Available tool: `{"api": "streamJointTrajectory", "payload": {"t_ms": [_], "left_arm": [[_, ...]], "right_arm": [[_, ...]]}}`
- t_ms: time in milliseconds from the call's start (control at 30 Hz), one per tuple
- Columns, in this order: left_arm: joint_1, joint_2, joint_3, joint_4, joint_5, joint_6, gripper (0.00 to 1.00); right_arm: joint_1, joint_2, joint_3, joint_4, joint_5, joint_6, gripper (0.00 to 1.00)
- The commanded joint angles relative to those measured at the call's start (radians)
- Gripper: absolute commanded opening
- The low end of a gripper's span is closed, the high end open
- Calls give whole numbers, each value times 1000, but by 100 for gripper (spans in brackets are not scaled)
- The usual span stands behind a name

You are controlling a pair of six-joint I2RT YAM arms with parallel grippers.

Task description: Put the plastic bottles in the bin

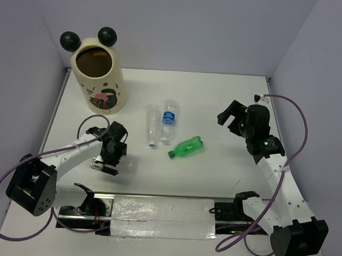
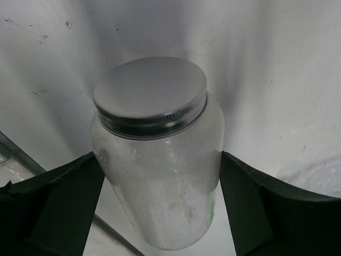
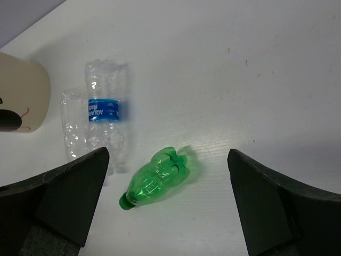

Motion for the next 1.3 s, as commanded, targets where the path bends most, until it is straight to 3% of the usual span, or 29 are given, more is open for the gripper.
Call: {"api": "streamJointTrajectory", "payload": {"t_ms": [0, 133, 233, 333, 467, 733, 867, 1100, 1267], "left_arm": [[-2, 17, 5, 50, -30, 28, 96], [-2, 57, 64, 24, -72, 130, 86], [-3, 69, 117, -15, -116, 198, 60], [-3, 49, 173, -39, -179, 280, 52], [-3, -43, 297, -16, -277, 458, 53], [-2, -176, 528, 236, -334, 1067, 59], [0, -98, 755, 238, -359, 1259, 59], [41, 76, 1079, 238, -385, 1551, 60], [131, 117, 1109, 355, -336, 1644, 59]], "right_arm": [[6, -2, -5, 36, -4, 4, 100], [5, 2, -5, 36, 1, 9, 100], [5, -1, -10, 33, 10, 13, 100], [6, -4, -10, 33, 16, 15, 100], [5, -8, 1, 25, 18, 12, 100], [18, -1, 58, -7, 48, -32, 100], [60, 36, 104, -62, 134, -60, 100], [115, 15, 78, -10, 64, -106, 100], [117, 39, 108, -39, 71, -91, 100]]}}
